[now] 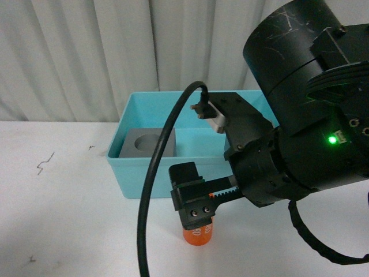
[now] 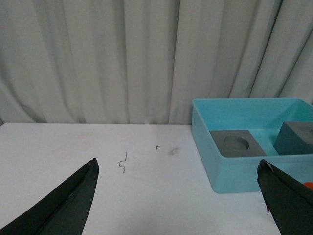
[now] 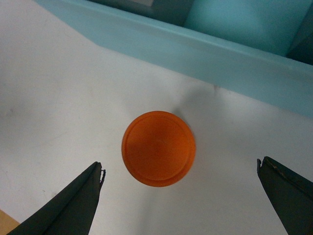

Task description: Place gray and orange parts in blue box

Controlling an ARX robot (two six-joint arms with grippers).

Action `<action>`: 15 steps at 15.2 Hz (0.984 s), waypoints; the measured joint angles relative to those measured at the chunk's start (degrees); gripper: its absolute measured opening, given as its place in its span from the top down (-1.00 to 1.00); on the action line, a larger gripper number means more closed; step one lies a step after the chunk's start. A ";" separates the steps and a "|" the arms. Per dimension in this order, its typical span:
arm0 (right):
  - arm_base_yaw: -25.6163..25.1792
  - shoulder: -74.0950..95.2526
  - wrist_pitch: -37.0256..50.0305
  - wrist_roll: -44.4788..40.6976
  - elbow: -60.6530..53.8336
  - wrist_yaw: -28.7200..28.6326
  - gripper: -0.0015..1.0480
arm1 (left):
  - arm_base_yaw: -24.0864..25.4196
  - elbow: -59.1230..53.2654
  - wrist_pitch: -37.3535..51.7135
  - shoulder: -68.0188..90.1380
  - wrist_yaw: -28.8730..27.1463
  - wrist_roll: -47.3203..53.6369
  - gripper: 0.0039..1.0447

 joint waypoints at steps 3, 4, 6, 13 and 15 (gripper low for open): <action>1.49 4.33 -0.79 -3.13 3.96 0.70 -0.87 | 0.00 0.00 0.02 0.00 -0.02 -0.02 -0.88; 1.49 5.70 -1.05 -3.34 4.70 0.66 -0.87 | 0.00 0.00 0.02 0.00 0.02 0.00 -0.88; 2.12 7.43 -0.63 -3.56 5.38 0.83 -0.87 | 0.00 0.02 0.00 0.00 0.00 0.00 -0.88; 2.47 7.76 0.35 -3.74 5.25 1.22 -0.06 | 0.00 0.02 0.00 0.00 0.02 0.00 -0.88; 2.43 7.17 0.15 -4.11 4.90 1.36 0.08 | 0.00 0.02 0.00 0.00 0.02 0.00 -0.88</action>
